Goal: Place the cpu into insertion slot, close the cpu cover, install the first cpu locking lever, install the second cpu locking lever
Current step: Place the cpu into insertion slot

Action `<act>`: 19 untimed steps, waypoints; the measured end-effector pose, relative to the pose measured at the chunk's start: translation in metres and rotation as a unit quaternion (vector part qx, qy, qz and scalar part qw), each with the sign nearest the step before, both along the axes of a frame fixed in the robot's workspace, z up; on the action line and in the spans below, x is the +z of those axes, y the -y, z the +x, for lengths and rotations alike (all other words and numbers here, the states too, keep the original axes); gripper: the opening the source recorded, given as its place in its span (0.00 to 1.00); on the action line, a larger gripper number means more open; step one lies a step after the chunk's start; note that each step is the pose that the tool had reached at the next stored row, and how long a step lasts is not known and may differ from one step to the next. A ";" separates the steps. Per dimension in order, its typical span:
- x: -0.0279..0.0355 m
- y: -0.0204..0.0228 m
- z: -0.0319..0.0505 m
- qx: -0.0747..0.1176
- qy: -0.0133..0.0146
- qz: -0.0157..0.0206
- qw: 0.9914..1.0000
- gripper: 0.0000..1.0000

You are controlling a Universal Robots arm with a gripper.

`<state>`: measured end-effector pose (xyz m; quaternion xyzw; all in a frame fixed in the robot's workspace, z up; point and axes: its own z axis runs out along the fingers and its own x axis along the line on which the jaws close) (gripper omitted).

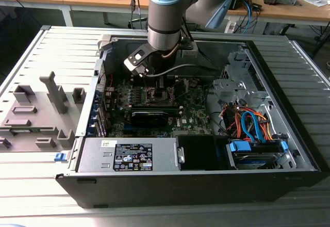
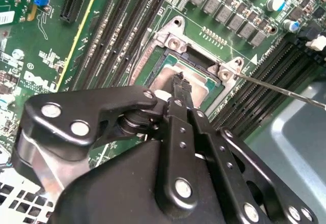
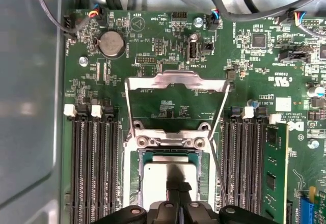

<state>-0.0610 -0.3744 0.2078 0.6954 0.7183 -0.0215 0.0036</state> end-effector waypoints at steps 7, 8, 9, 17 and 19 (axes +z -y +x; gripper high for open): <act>-0.0042 0.0001 0.0000 0.002 -0.003 0.000 1.000 0.11; -0.0039 0.0002 0.0000 0.002 -0.003 0.000 1.000 0.11; -0.0028 0.0001 0.0000 0.002 -0.003 0.000 1.000 0.11; 0.0168 0.0001 0.0037 0.024 -0.005 0.002 1.000 0.11; 0.0218 0.0001 0.0043 0.024 -0.005 0.003 1.000 0.11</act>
